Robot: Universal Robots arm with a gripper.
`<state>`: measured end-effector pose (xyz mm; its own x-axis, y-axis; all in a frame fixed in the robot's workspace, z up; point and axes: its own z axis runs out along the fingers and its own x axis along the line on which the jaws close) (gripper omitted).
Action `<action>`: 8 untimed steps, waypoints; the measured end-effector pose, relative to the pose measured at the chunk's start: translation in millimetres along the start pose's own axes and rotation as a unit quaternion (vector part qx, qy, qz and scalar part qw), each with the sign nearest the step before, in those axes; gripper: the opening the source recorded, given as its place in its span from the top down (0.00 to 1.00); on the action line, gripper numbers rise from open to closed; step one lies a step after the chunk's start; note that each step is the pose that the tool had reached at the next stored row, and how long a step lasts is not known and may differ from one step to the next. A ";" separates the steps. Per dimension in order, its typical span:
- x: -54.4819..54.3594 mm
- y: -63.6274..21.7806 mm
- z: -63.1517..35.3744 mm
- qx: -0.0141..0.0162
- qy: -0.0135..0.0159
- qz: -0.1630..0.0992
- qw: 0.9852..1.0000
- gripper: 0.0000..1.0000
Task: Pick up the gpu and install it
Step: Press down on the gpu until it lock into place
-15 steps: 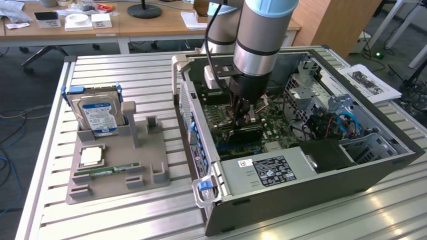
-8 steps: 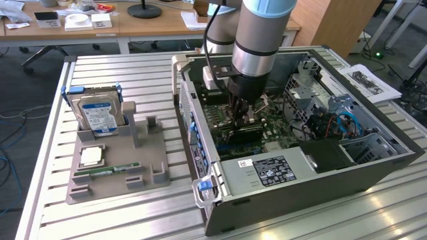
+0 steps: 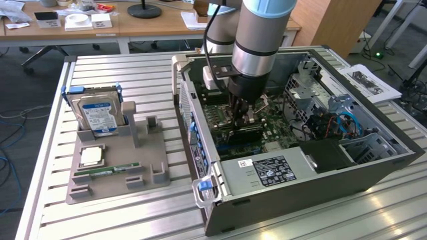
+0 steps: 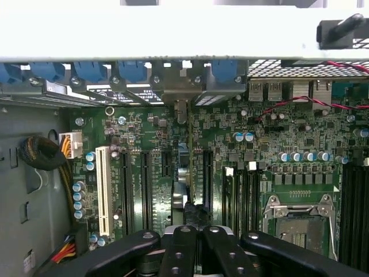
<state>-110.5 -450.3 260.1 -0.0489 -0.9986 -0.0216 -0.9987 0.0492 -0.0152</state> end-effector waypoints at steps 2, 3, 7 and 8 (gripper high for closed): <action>-0.3 -0.1 -3.5 0.001 -0.001 0.000 1.000 0.89; -0.2 -0.1 -7.4 0.000 0.000 0.000 1.000 0.89; -0.4 -0.3 -21.0 0.000 0.000 0.000 1.000 0.89; -0.5 -0.4 -24.8 0.000 0.000 0.000 1.000 0.89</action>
<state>-110.5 -450.4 284.9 -0.0488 -0.9986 -0.0210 -0.9987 0.0491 -0.0152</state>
